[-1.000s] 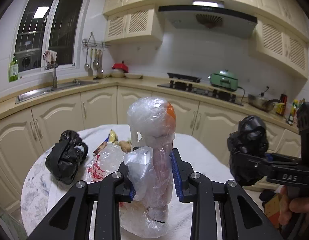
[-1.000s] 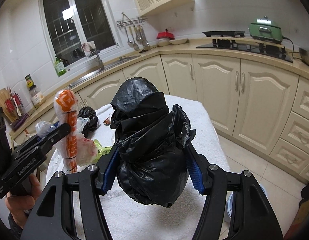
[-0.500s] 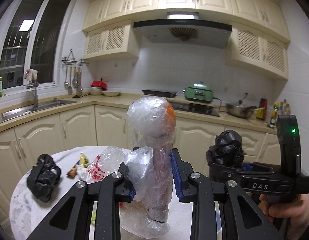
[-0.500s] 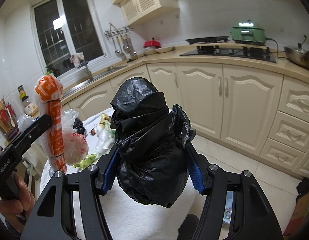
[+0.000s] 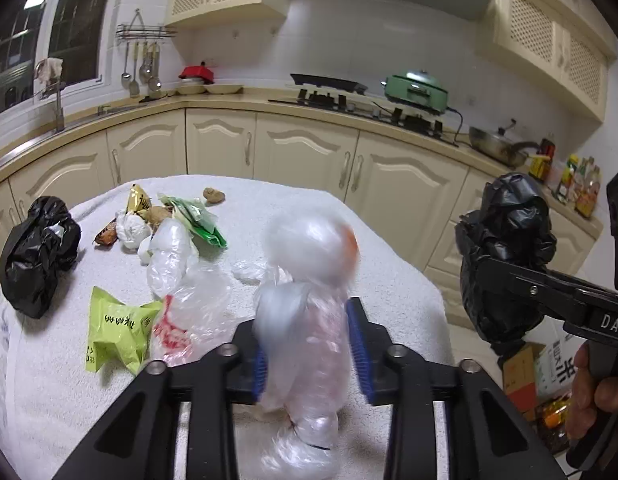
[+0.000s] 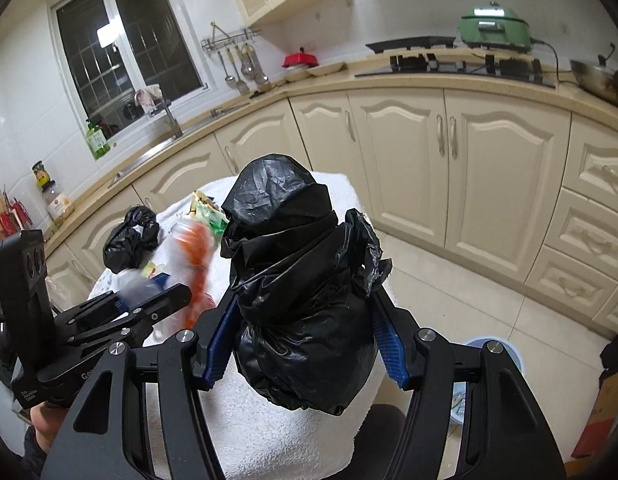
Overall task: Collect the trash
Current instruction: 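Hold the black bag in the right tool while the left tool lifts the clear bags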
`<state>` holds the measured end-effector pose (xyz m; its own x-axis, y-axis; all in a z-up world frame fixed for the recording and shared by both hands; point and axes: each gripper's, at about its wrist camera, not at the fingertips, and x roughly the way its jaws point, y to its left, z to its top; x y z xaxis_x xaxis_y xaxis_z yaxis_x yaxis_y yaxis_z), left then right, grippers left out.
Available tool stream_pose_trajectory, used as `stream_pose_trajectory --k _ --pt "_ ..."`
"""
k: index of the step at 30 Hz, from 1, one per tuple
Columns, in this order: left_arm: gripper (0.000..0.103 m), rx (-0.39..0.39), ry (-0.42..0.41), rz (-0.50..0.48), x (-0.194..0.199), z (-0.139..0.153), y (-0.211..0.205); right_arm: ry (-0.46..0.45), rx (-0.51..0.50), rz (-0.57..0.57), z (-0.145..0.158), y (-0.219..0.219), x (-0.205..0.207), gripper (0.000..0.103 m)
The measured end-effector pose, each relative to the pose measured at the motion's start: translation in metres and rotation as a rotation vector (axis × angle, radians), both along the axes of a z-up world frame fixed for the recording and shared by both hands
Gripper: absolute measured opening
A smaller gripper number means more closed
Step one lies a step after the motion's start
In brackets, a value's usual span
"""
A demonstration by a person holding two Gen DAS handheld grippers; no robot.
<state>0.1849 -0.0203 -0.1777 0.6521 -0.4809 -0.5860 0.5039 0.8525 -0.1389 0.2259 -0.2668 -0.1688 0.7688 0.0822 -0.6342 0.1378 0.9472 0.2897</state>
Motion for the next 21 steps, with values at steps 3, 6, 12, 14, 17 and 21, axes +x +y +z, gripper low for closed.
stream_pose_trajectory --k 3,6,12,14,17,21 --pt "0.087 0.021 -0.021 -0.006 0.005 0.003 -0.005 0.005 0.006 -0.001 -0.003 -0.002 0.001 0.063" --pt "0.087 0.057 -0.026 -0.027 0.0 0.001 -0.026 0.007 0.008 -0.004 -0.005 -0.004 0.001 0.063" --pt "0.087 0.148 -0.121 -0.109 -0.03 0.003 -0.055 0.009 0.015 -0.023 -0.006 -0.009 -0.004 0.063" --pt "0.085 0.177 -0.121 -0.133 -0.033 -0.006 -0.062 0.009 0.017 -0.029 -0.006 -0.009 -0.005 0.063" --pt "0.069 0.196 -0.04 -0.165 -0.016 -0.022 -0.07 0.009 0.018 -0.031 -0.005 -0.009 -0.008 0.063" --pt "0.061 0.22 0.092 -0.17 0.018 -0.042 -0.079 0.006 0.016 -0.035 -0.004 -0.012 -0.009 0.063"
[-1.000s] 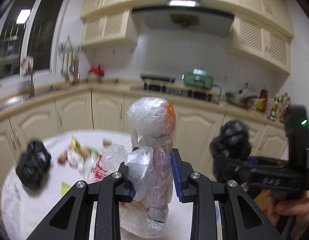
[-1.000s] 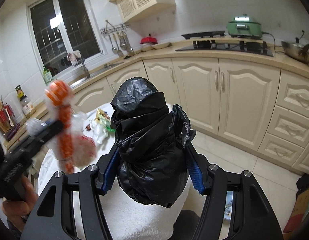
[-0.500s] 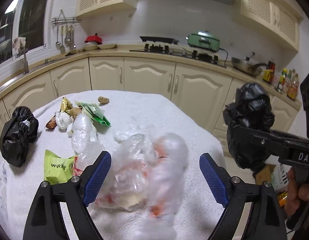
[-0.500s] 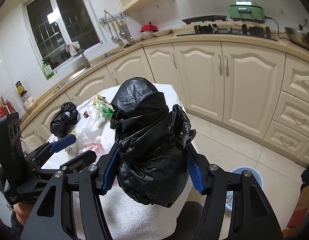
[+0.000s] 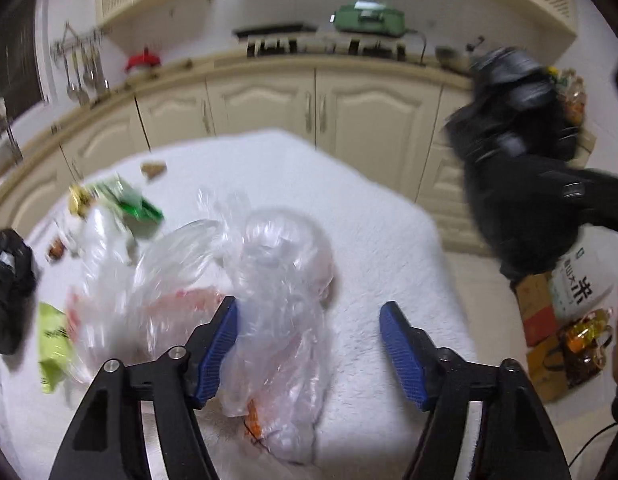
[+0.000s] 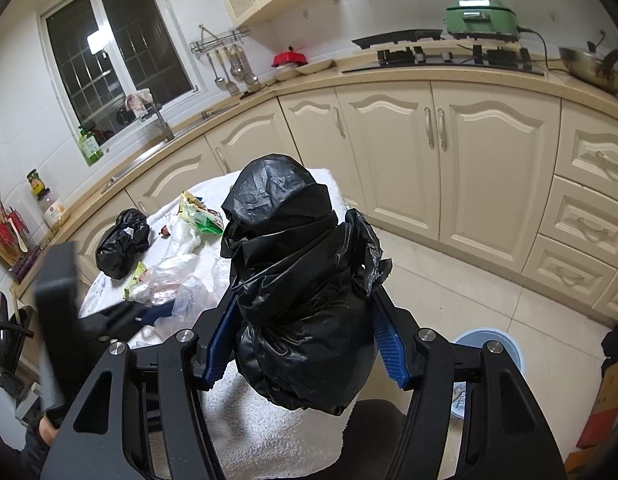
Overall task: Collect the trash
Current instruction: 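Hold the black bag in the right tool while the left tool lifts the clear bags, then carry both bags to the blue bin and open both tools to drop them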
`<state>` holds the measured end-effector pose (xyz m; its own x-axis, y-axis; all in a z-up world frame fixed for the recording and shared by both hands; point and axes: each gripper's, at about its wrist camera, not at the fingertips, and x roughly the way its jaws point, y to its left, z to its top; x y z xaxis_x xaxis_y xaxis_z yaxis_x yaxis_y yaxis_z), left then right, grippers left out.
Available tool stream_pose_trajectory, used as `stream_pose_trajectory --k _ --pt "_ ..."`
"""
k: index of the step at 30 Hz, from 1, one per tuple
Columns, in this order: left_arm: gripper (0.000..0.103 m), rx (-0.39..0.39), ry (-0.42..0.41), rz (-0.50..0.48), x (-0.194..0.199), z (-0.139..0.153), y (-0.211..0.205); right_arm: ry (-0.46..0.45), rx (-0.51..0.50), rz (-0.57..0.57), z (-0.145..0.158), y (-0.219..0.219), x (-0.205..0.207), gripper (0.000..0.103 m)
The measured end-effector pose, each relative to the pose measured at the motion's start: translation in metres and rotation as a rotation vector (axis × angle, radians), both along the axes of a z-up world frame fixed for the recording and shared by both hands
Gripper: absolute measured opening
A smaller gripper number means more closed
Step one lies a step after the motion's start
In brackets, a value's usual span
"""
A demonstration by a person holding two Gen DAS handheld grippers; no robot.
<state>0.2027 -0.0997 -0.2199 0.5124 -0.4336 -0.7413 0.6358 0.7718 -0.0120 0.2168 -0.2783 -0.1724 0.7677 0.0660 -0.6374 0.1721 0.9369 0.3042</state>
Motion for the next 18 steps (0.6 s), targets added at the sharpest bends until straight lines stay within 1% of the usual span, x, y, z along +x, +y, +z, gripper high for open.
stream_pose_trajectory --k 1,2,3,4,5,8,10,14,18 --pt "0.058 0.0 0.022 -0.006 0.006 -0.002 -0.002 -0.001 0.0 -0.003 0.0 -0.001 -0.001 0.063" --pt "0.046 0.007 0.039 -0.007 0.01 -0.004 -0.004 -0.002 0.0 -0.004 0.001 -0.002 -0.001 0.063" --pt "0.044 0.016 0.054 -0.004 0.015 -0.006 -0.006 -0.002 0.0 -0.006 0.001 -0.003 -0.002 0.063" --pt "0.033 0.008 0.059 -0.011 0.018 -0.005 -0.007 -0.003 0.001 -0.007 0.001 -0.004 -0.002 0.063" --pt "0.028 0.013 0.057 -0.017 0.02 -0.003 -0.01 -0.004 0.001 -0.008 0.001 -0.004 -0.003 0.063" --pt "0.025 0.018 0.046 -0.034 0.018 0.001 -0.014 -0.003 -0.001 -0.01 0.001 -0.004 -0.004 0.063" --pt "0.025 0.005 0.031 -0.04 0.013 0.004 -0.017 -0.004 -0.003 -0.014 0.002 -0.006 -0.006 0.063" --pt "0.025 -0.063 -0.015 -0.026 0.003 0.019 -0.012 -0.011 -0.005 -0.031 0.004 -0.011 -0.01 0.063" --pt "0.025 -0.151 -0.091 -0.007 -0.003 0.039 -0.006 -0.032 -0.005 -0.047 0.012 -0.017 -0.014 0.063"
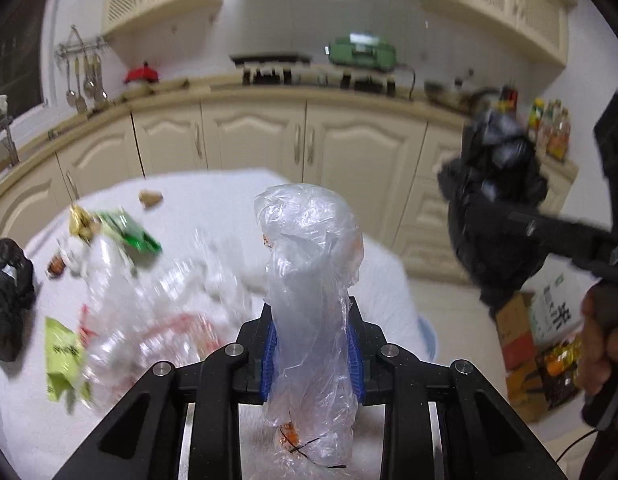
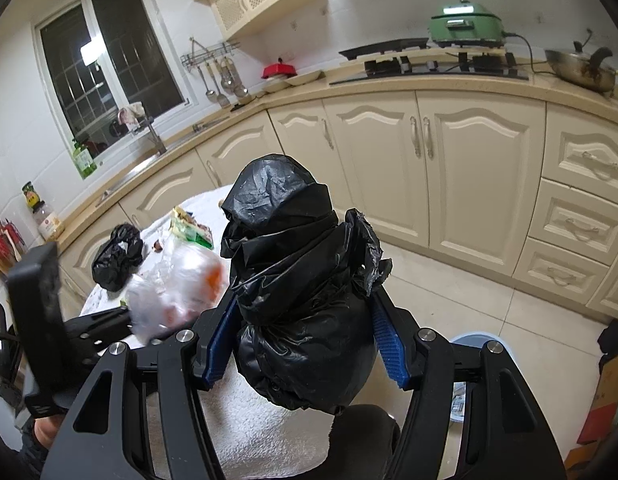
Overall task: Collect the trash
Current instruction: 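Carry both bags to the blue bin and open both tools to drop them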
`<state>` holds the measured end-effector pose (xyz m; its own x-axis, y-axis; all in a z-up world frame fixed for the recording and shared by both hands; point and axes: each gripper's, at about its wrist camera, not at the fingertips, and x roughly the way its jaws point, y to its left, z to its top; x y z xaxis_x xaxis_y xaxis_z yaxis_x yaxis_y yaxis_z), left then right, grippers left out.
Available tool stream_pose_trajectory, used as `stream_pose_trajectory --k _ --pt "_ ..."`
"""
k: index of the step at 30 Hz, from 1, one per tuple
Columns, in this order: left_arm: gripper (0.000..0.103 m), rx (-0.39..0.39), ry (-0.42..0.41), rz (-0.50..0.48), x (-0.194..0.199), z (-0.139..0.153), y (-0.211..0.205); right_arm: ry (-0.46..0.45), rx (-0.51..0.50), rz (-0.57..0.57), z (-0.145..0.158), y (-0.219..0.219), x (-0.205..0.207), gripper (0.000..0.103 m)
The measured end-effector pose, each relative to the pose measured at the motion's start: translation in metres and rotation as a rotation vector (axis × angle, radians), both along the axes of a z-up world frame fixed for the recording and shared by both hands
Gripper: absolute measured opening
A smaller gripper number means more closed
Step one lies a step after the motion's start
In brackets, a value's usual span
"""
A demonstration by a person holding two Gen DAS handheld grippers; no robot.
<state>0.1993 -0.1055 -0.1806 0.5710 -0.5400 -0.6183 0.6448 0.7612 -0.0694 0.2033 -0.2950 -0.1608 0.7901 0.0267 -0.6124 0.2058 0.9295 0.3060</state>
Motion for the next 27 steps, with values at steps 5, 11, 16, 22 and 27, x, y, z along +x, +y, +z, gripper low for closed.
stream_pose_trajectory --k 5,11,16,22,27 --pt "0.025 -0.085 -0.054 0.01 -0.009 0.015 0.0 -0.025 -0.014 -0.021 0.01 -0.011 -0.005 0.063" --pt "0.026 -0.154 -0.046 -0.036 -0.008 0.016 -0.026 -0.033 -0.028 -0.087 0.016 -0.041 -0.015 0.063" --pt "0.026 -0.195 0.02 -0.092 0.026 0.01 -0.079 -0.007 -0.036 -0.171 0.009 -0.079 -0.029 0.063" --pt "0.026 -0.171 0.133 -0.149 0.072 -0.018 -0.157 0.08 0.005 -0.284 -0.033 -0.143 -0.044 0.063" --pt "0.026 -0.105 0.218 -0.191 0.104 -0.051 -0.219 0.175 0.053 -0.337 -0.085 -0.187 -0.046 0.063"
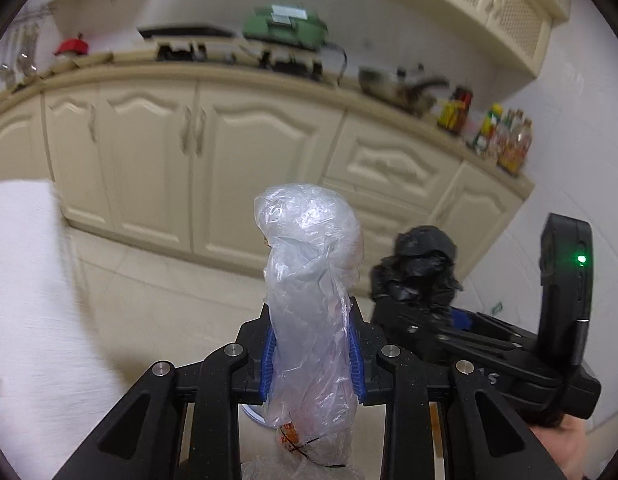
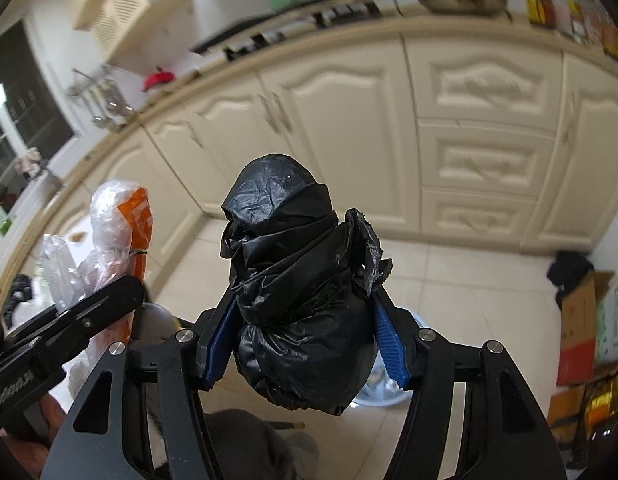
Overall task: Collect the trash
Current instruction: 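Carry both bags to the blue bin and open both tools to drop them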
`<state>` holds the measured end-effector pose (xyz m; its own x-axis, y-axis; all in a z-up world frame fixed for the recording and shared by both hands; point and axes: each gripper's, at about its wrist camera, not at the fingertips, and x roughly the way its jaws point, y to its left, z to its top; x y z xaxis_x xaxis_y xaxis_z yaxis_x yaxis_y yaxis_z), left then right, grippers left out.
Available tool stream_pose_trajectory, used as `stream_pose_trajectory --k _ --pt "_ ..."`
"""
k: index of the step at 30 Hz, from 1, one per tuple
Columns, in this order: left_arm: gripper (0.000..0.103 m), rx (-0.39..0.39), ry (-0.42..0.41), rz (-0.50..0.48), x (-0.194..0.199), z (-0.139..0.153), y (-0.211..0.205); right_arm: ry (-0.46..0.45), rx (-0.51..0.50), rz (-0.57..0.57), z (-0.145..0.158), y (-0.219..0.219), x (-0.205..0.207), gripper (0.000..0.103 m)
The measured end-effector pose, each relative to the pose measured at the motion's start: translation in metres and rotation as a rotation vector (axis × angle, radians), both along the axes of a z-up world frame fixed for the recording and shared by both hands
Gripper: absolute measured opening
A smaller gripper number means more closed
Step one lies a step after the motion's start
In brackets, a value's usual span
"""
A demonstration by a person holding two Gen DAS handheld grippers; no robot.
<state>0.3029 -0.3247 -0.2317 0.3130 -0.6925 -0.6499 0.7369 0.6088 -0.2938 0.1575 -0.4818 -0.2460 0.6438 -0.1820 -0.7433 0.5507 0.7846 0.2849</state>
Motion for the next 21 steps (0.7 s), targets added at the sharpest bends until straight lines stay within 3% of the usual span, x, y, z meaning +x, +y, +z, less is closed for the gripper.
stream_pose_trajectory --k 6,13,15,19,21 --pt "0.026 0.069 0.108 -0.047 0.049 -0.045 -0.087 0.081 0.093 -0.047 -0.065 -0.045 0.005 0.063" --pt "0.029 0.161 0.221 -0.046 0.111 -0.106 -0.156 0.158 0.189 -0.08 -0.132 -0.082 0.014 0.065" --pt "0.038 0.184 0.232 -0.033 0.124 -0.117 -0.167 0.184 0.207 -0.097 -0.15 -0.09 0.018 0.069" --pt "0.08 0.213 0.228 0.017 0.147 -0.127 -0.18 0.219 0.25 -0.144 -0.179 -0.101 0.014 0.088" --pt "0.09 0.213 0.214 0.038 0.154 -0.126 -0.183 0.224 0.265 -0.167 -0.185 -0.105 0.007 0.093"
